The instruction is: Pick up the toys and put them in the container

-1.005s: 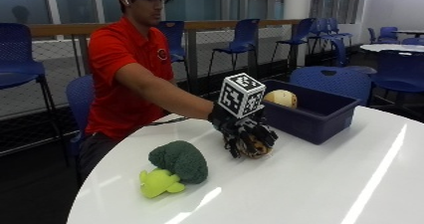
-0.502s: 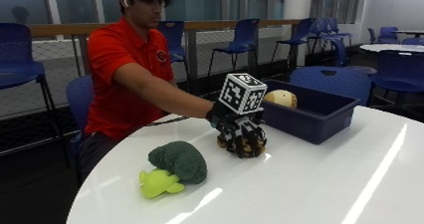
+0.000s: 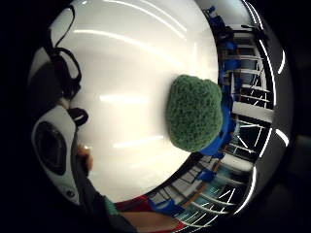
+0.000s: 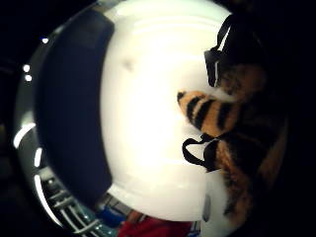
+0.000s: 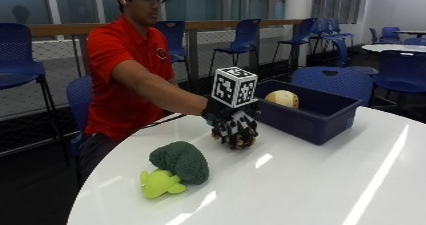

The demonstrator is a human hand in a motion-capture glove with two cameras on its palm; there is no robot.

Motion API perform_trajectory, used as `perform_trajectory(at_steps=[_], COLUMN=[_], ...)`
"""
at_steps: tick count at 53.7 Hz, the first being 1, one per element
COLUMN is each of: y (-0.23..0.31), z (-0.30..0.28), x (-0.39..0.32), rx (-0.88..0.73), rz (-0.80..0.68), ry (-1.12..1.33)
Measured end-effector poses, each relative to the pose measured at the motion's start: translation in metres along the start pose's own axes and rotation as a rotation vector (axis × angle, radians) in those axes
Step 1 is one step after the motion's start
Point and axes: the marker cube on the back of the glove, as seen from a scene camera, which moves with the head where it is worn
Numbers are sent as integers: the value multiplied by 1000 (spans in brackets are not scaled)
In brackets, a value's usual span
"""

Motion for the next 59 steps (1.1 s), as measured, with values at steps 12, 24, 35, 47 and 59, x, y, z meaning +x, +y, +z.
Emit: perform_trajectory(at_steps=[12,24,35,47,59], y=[10,18,26,33,33], z=[-72,-161,-230,-235,-210], x=[3,-44,-151,-233,-248], rx=[91,191,233,310,95], rz=[-41,-126,-260,-434,-389], ry=[-119,-185,-237,-175,-208])
